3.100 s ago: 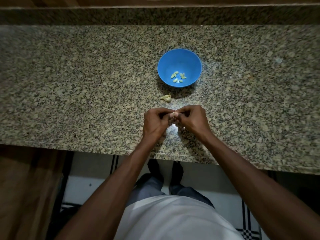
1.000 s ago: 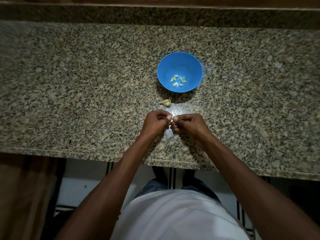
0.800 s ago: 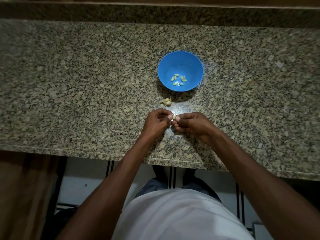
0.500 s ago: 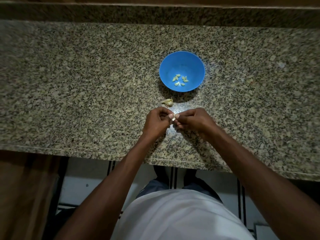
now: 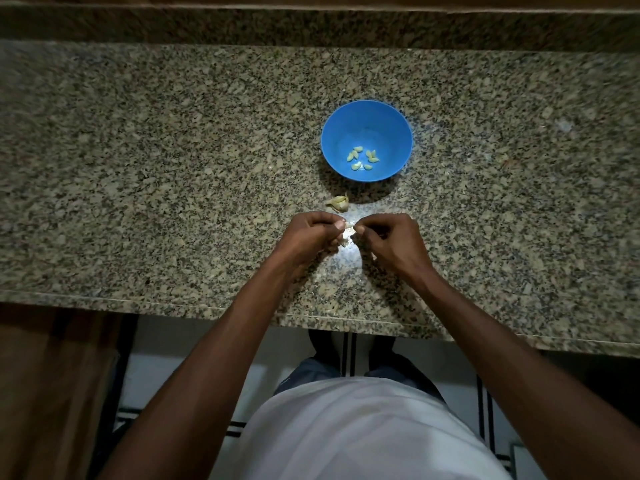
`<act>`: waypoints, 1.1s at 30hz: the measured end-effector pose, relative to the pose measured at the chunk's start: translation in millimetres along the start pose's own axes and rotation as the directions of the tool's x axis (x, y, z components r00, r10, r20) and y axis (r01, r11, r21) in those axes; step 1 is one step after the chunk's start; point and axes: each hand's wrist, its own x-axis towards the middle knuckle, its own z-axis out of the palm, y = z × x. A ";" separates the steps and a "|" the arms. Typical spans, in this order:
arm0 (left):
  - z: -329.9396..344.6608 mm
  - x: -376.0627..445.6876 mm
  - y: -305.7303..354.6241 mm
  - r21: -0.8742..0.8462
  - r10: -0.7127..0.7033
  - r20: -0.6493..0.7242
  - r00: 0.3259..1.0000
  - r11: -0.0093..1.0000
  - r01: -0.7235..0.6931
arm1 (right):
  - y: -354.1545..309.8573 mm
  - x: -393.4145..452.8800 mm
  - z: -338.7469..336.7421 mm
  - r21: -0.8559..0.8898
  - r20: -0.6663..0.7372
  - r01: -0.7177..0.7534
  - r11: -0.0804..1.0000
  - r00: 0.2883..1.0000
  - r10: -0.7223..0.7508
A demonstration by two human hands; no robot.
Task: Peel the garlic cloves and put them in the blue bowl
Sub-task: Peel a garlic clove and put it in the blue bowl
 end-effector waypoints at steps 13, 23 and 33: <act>2.0 -7.0 -10.3 -0.073 0.024 -0.087 0.996 0.997 -0.030 | -17.0 -8.3 -4.3 -0.237 -0.109 0.022 0.971 0.993 -0.049; 0.9 -11.7 -11.3 -0.091 -0.023 -0.028 0.999 0.996 0.020 | -15.8 -9.9 0.7 -0.007 0.041 0.089 0.996 0.995 -0.089; -3.4 -17.1 -11.4 0.053 0.171 -0.051 0.984 0.984 -0.168 | -20.9 2.5 -1.5 0.129 0.164 -0.098 0.987 0.984 0.076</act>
